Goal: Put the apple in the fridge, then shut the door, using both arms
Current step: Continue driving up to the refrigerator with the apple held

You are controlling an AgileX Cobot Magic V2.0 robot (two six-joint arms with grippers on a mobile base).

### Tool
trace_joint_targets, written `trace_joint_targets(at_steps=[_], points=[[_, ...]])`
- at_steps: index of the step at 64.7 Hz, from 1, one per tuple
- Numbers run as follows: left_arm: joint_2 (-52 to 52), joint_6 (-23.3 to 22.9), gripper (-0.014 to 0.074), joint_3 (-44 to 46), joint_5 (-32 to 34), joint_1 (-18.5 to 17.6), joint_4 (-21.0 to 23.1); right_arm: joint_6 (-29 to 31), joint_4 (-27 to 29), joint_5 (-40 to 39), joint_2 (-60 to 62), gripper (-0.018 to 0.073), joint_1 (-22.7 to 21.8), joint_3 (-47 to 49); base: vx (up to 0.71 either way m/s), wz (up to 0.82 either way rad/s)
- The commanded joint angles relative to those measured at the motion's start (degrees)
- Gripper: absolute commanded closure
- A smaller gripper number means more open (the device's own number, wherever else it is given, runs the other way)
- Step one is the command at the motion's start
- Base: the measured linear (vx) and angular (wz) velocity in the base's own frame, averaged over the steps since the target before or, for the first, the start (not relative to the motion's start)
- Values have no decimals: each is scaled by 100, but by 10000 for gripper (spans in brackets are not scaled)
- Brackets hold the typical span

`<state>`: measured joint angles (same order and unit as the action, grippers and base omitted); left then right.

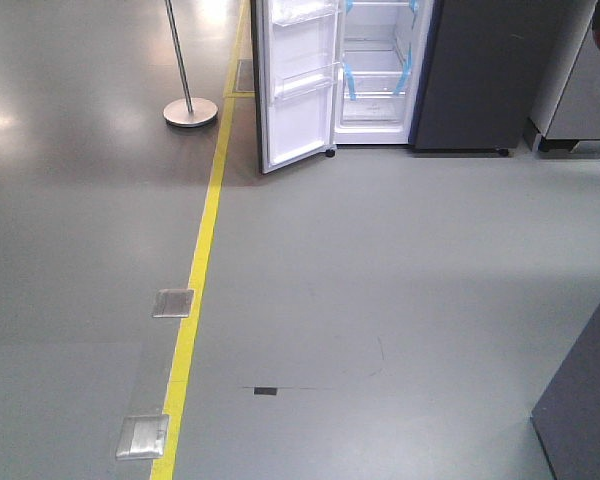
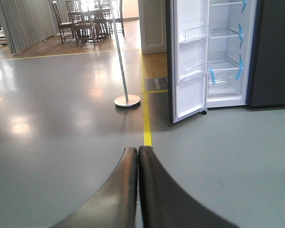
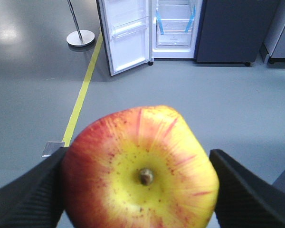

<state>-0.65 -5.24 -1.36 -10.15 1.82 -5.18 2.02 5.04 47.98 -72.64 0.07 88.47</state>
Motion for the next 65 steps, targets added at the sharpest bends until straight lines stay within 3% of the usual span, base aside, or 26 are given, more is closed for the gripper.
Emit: trace_joint_targets(at_steps=[1, 65], points=[[-87, -62, 602, 95, 433, -17, 0, 24, 6, -467, 143, 374, -7, 173, 14, 2], [-87, -62, 602, 95, 433, -17, 0, 24, 6, -467, 143, 374, -7, 173, 16, 1]])
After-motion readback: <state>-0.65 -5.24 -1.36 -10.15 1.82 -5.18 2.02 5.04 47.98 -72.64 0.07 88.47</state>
